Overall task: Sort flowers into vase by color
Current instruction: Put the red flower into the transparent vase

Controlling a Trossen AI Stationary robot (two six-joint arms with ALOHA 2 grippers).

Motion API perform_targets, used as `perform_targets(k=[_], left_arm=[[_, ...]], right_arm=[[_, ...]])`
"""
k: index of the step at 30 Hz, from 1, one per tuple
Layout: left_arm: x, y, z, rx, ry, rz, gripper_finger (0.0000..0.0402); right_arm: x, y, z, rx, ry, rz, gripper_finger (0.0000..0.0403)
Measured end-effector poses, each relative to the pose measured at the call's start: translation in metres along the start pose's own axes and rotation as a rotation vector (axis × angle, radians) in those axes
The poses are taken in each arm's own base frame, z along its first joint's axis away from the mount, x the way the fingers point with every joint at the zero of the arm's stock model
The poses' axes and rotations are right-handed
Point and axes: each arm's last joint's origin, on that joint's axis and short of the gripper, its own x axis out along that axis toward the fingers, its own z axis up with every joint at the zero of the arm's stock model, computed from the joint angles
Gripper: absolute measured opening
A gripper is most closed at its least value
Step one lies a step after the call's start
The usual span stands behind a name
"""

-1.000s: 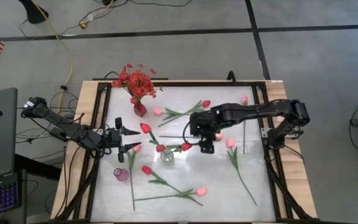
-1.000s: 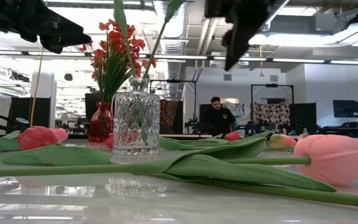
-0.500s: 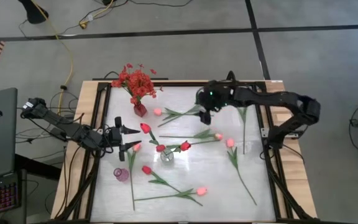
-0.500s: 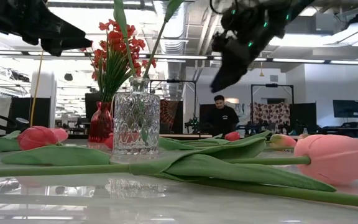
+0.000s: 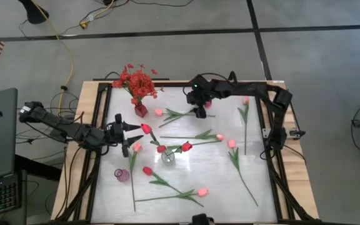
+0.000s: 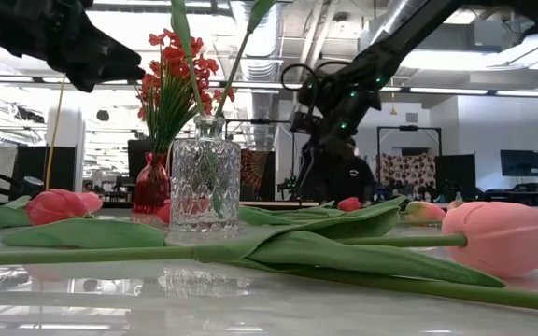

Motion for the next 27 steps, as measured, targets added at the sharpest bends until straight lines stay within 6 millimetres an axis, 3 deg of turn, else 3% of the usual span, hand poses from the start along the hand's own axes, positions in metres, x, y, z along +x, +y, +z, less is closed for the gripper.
perform_targets(k=[8,19,23,27], left_arm=[[0.003,0.006,0.001,-0.010,-0.004,0.047,0.0190],[0.005,0.010,0.001,-0.012,-0.004,0.077,0.0190],[0.005,0.010,0.001,-0.012,-0.004,0.076,0.0190],[0.005,0.009,0.001,-0.014,-0.002,0.067,0.0190]], right_arm=[[0.023,-0.003,-0.004,-0.021,0.106,0.073,0.0281],[0.030,-0.001,-0.008,-0.064,0.145,0.082,0.0272],[0.042,0.003,-0.010,-0.071,0.168,0.095,0.0250],[0.045,0.007,-0.011,-0.080,0.212,0.073,0.0194]])
